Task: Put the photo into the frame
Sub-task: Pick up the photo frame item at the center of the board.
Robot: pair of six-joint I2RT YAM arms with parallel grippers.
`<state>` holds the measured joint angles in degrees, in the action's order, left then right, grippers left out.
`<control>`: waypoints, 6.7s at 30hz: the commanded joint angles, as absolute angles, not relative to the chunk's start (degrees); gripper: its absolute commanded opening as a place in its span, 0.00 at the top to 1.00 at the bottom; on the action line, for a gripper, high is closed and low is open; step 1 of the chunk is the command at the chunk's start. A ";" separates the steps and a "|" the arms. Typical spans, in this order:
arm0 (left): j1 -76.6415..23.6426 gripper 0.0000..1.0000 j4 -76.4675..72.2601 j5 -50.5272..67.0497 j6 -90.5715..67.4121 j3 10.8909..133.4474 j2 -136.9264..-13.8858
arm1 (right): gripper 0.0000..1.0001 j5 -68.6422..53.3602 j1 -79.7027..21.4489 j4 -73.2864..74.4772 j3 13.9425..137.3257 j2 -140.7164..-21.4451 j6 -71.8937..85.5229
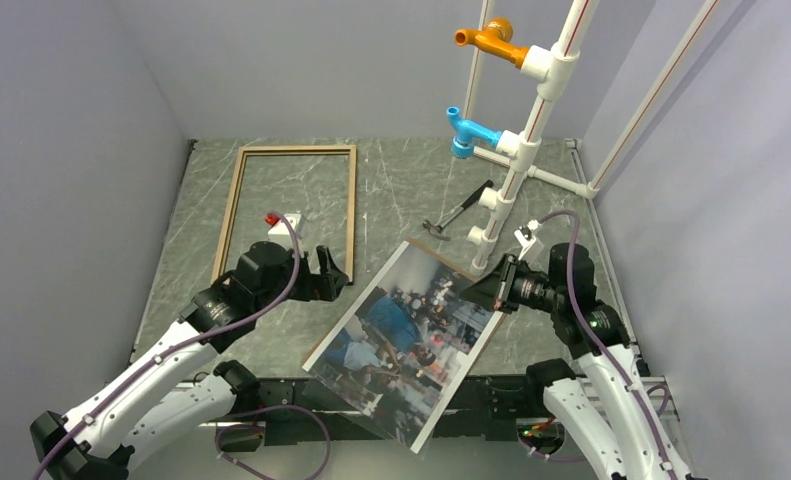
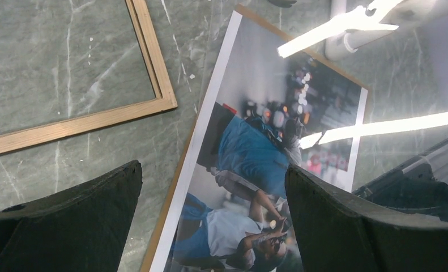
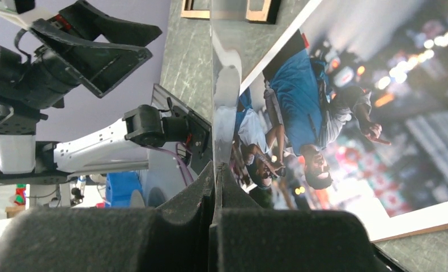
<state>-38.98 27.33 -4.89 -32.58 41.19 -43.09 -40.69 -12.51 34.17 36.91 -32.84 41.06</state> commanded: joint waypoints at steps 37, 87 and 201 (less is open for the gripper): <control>-16.50 0.01 8.63 37.15 -28.89 37.70 -38.61 | 1.00 -60.50 -12.58 23.08 58.58 -37.13 39.80; -16.50 0.06 18.57 47.75 -23.04 44.68 -22.94 | 1.00 -56.64 -12.56 24.90 58.24 -38.79 36.78; -16.52 1.00 4.43 49.86 -38.61 62.15 -28.49 | 0.17 -69.34 -12.56 -54.27 29.00 -31.81 69.24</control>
